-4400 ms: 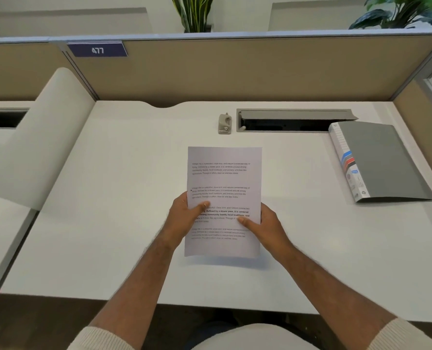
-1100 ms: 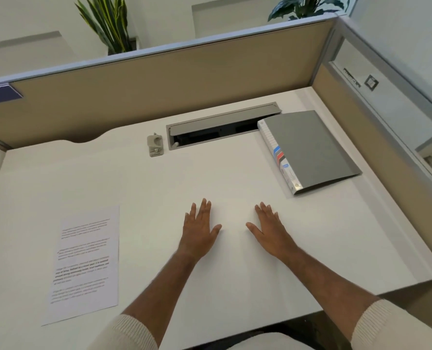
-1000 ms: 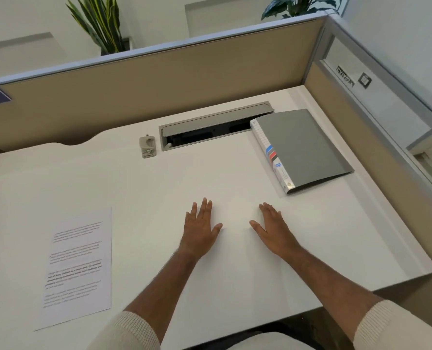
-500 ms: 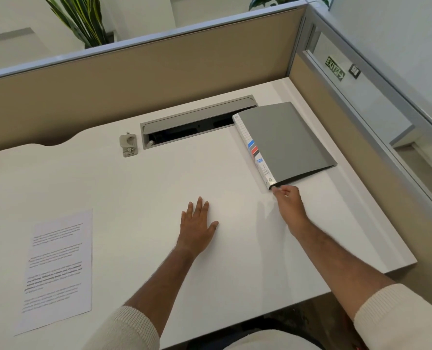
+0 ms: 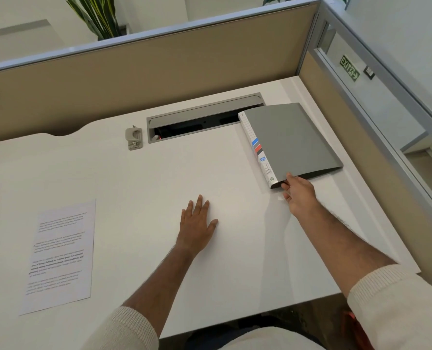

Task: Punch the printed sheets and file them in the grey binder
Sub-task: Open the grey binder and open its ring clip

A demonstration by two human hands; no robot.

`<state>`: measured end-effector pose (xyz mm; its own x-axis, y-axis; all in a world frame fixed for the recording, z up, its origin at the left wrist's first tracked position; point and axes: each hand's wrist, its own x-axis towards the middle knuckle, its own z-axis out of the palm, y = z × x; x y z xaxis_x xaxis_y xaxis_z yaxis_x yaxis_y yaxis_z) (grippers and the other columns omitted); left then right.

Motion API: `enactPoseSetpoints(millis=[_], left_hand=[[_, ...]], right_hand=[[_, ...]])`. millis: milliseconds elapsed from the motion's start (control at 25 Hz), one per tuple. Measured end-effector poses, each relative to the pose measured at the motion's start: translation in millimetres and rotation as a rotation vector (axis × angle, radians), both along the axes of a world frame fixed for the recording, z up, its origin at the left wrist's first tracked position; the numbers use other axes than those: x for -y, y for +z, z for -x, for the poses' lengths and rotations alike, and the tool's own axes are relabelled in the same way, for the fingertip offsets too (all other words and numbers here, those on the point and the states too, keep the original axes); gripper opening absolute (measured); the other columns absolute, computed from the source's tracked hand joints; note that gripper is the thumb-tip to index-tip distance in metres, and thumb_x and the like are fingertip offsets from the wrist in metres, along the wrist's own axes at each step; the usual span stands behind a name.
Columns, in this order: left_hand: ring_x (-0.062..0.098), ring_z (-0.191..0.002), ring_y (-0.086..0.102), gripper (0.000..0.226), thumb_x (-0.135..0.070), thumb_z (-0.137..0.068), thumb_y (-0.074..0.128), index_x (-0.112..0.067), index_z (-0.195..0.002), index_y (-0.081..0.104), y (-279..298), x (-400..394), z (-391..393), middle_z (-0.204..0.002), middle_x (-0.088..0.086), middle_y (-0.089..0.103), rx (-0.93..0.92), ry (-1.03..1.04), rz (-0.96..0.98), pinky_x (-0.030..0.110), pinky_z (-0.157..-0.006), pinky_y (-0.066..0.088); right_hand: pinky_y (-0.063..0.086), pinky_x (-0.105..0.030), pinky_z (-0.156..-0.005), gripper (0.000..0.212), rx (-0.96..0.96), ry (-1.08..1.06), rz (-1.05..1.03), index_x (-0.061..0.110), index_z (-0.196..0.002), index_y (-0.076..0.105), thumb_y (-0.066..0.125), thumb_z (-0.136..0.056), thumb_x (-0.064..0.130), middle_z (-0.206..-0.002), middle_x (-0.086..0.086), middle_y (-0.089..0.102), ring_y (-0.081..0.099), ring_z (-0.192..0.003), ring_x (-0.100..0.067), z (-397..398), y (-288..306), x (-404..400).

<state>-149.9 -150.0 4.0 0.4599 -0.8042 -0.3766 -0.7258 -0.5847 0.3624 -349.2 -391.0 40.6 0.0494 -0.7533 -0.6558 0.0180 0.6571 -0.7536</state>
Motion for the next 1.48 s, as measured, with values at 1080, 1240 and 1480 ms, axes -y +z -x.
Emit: enactPoseSetpoints(millis=[1080, 1240, 1480], left_hand=[[0.025, -0.164, 0.011, 0.064, -0.042, -0.107, 0.056, -0.021, -0.163, 0.035, 18, -30, -21, -0.177, -0.005, 0.017, -0.231, 0.334, 0.194, 0.043, -0.132, 0.014], [0.015, -0.158, 0.030, 0.057, -0.042, -0.104, 0.063, -0.026, -0.156, 0.045, 41, -36, -20, -0.169, -0.007, 0.037, -0.526, 0.586, 0.386, 0.037, -0.128, 0.028], [0.016, -0.142, 0.052, 0.053, -0.045, -0.105, 0.060, -0.027, -0.154, 0.046, 79, -45, -27, -0.157, -0.009, 0.049, -0.849, 0.789, 0.568, 0.040, -0.118, 0.046]], right_hand=[[0.049, -0.020, -0.070, 0.010, -0.296, 0.675, 0.738, 0.020, -0.101, 0.063, 0.068, -0.097, 0.028, -0.088, 0.009, 0.068, 0.064, -0.082, -0.006, -18, 26, -121], [0.051, -0.026, -0.071, 0.011, -0.326, 0.823, 0.948, 0.019, -0.087, 0.064, 0.071, -0.093, 0.025, -0.077, 0.016, 0.064, 0.065, -0.076, -0.004, -30, 27, -139], [0.051, -0.044, -0.074, 0.016, -0.336, 1.002, 1.103, 0.023, -0.085, 0.053, 0.068, -0.091, 0.023, -0.076, 0.012, 0.058, 0.057, -0.070, -0.011, -47, 29, -166]])
